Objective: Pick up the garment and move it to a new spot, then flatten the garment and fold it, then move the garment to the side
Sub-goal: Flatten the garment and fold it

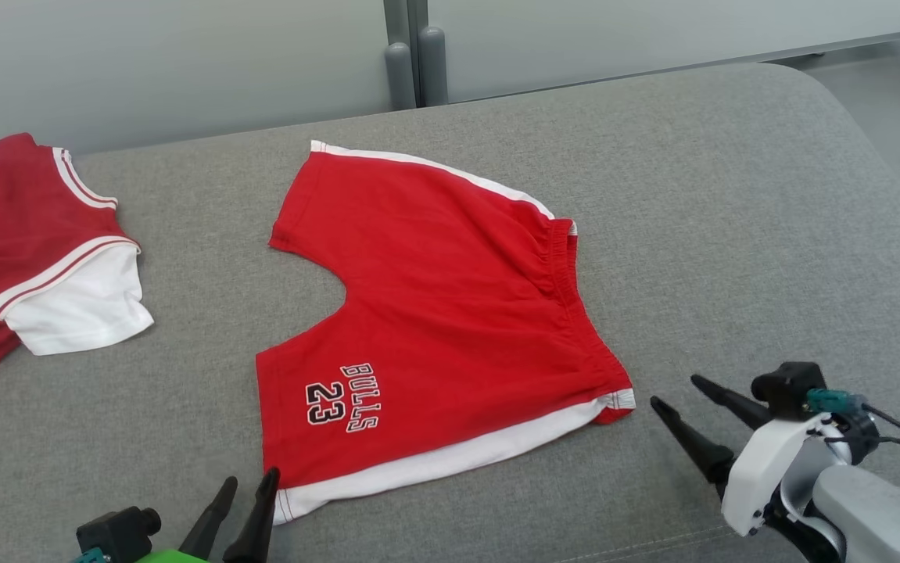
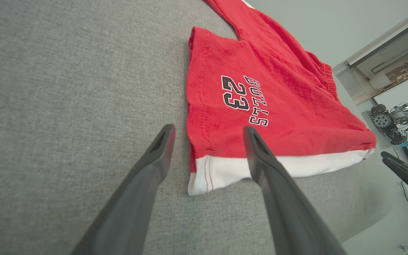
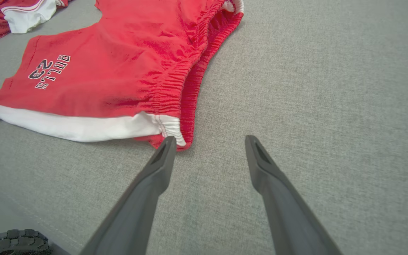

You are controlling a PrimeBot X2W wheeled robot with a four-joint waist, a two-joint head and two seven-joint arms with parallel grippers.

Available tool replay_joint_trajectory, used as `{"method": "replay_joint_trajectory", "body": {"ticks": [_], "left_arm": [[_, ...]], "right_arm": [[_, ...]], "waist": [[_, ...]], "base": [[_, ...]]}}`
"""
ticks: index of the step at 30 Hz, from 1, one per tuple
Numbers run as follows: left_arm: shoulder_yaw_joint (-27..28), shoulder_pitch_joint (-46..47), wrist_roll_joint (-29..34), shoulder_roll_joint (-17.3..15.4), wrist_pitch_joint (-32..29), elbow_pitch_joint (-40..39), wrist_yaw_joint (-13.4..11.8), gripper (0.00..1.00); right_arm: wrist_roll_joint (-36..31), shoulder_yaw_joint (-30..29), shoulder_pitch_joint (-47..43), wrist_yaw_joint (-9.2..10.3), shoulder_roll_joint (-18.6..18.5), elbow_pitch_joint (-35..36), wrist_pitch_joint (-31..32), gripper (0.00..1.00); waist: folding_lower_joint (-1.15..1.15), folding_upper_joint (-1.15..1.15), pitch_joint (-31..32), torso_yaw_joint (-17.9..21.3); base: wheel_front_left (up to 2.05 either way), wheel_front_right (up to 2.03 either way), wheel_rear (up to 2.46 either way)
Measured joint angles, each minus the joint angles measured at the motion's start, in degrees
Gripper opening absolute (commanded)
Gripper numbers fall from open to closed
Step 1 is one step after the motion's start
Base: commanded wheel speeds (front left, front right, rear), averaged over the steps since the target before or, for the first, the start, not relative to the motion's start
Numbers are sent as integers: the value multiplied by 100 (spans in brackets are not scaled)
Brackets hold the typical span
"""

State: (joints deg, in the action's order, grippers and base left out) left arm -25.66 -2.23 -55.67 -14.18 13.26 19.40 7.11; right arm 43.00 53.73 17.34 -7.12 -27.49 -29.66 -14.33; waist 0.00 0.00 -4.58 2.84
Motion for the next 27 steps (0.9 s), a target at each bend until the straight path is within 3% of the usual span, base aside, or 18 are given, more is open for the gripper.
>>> {"method": "replay_joint_trajectory", "body": {"ticks": [6,9,18,22,27], "left_arm": [[300,3,232,4,94,-189,-1,100],[414,52,438,4,99,-327,-43,100],[1214,506,1438,123,115,-1076,-563,100],[1340,565,1896,310,116,-1386,-805,100],[1436,522,2229,436,116,-1543,-1042,100]], "right_arm": [[-93,-795,59,26,-130,107,-1,100],[-286,-1077,204,233,-126,220,-1,100],[-776,-2047,472,1031,142,790,-9,100],[-996,-2227,464,1232,414,1143,-10,100],[-1201,-2337,407,1290,670,1394,-10,100]], "waist": [[0,0,55,30],[0,0,84,49],[0,0,186,73],[0,0,286,51],[0,0,346,47]], "base": [[0,0,0],[0,0,0],[0,0,0],[0,0,0],[0,0,0]]}}
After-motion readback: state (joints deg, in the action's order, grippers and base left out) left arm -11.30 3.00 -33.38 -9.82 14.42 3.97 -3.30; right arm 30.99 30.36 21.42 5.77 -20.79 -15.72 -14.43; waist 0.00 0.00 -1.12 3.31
